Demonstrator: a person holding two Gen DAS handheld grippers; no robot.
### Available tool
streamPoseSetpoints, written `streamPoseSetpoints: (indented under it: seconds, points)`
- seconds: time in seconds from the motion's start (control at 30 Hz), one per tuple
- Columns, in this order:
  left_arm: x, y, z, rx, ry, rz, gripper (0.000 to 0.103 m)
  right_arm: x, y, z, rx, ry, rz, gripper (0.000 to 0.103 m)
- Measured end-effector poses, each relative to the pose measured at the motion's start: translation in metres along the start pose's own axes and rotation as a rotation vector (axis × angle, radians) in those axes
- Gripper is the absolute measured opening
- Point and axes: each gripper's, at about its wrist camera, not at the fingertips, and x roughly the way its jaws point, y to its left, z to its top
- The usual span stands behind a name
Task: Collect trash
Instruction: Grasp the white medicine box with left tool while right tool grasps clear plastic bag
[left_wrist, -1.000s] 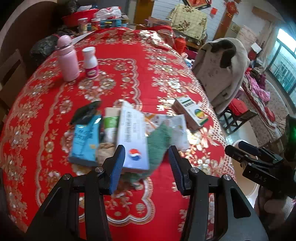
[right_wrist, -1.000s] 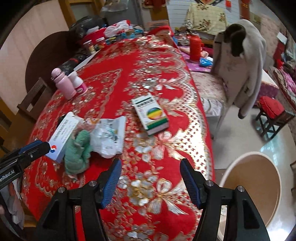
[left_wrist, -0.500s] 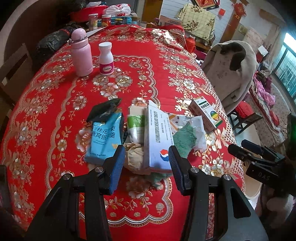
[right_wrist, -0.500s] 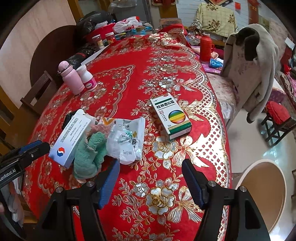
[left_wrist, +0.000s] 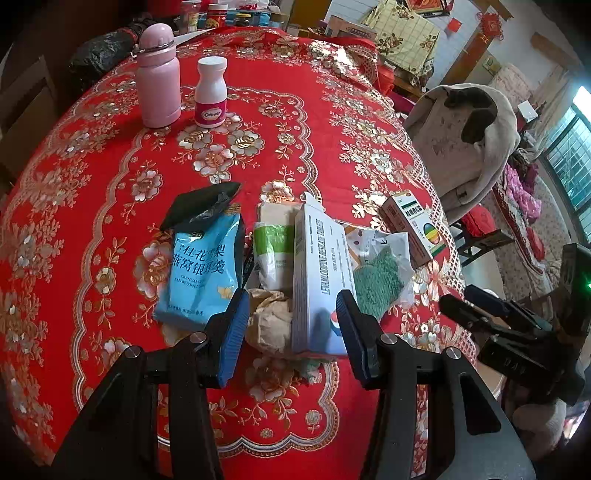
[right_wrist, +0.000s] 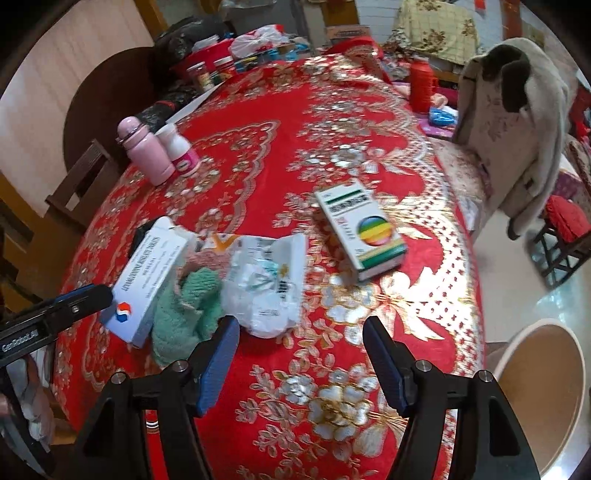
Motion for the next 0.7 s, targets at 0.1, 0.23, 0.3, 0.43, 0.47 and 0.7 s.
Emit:
streamPoseSetpoints:
  seconds: [0.1, 0.23, 0.3, 0.43, 0.47, 0.7]
  points:
    - [0.001, 0.001, 0.002, -0.002, 0.004, -0.002, 0.047, 0.007, 0.009, 0.004, -0.025, 0.007, 0.027, 0.066]
    - [0.001, 0.007, 0.003, -0.016, 0.003, 0.000, 0.047, 0.022, 0.021, 0.011, -0.056, 0.026, 0.063, 0.056]
    - [0.001, 0.010, 0.004, -0.026, 0.005, -0.001, 0.047, 0.032, 0.023, 0.013, -0.064, 0.045, 0.072, 0.048]
    - [0.001, 0.012, 0.005, -0.031, 0.008, -0.009, 0.047, 0.049, 0.023, 0.017, -0.054, 0.065, 0.101, 0.030]
    - [0.002, 0.011, 0.006, -0.029, 0.009, -0.012, 0.047, 0.051, 0.022, 0.016, -0.048, 0.072, 0.109, 0.021]
    - [0.009, 0.002, 0.013, -0.003, 0.020, -0.033, 0.047, 0.025, 0.012, 0.010, -0.036, 0.003, 0.106, 0.014]
